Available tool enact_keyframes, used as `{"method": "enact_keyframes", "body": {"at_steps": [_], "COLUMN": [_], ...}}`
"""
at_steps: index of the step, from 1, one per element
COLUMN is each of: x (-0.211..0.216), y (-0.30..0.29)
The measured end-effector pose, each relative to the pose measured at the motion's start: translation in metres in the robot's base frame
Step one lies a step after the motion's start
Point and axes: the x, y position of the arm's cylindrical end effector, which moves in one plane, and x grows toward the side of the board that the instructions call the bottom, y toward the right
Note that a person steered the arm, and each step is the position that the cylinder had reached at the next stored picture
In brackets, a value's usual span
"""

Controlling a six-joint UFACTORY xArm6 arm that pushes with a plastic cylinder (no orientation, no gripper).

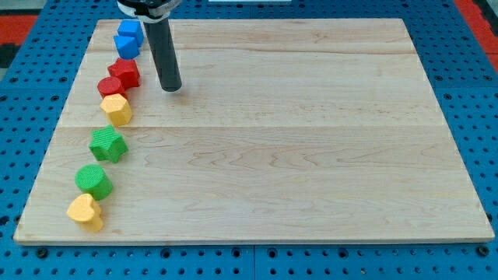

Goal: Go near the blue cube

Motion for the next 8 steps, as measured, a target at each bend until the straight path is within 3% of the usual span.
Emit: {"method": "enact_keyframes", "body": {"at_steps": [5,8], "x": [-0.029,-0.105], "y": [0.001,0.001]}}
